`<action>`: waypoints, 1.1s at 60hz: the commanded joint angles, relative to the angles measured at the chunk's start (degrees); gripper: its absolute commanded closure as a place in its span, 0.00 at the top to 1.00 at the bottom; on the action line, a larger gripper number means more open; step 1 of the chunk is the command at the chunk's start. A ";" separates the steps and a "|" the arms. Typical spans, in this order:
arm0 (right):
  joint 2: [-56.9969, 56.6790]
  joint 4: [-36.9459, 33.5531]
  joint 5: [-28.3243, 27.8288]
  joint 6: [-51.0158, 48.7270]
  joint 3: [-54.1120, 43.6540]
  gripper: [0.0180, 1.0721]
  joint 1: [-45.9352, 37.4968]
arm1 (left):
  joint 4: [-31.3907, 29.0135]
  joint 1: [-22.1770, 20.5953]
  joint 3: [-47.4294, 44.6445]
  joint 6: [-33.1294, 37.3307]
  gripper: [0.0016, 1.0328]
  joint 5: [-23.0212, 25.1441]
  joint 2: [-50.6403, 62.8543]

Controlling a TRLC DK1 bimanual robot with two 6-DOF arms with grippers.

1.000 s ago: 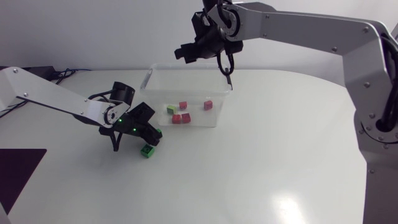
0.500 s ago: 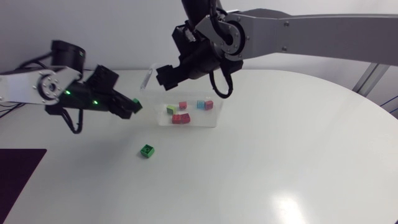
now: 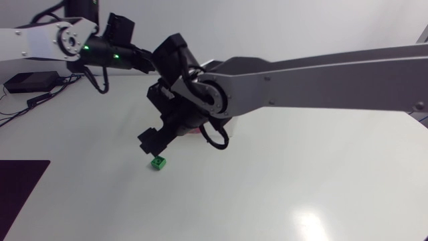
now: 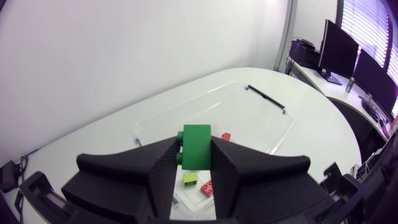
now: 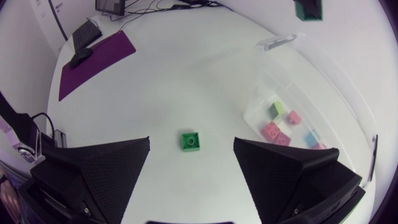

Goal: Place the duplo bricks in the container

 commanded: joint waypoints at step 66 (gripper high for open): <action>31.73 -18.48 1.98 -1.72 29.51 0.90 0.72 | -5.61 13.07 -14.91 0.16 0.96 3.89 -26.31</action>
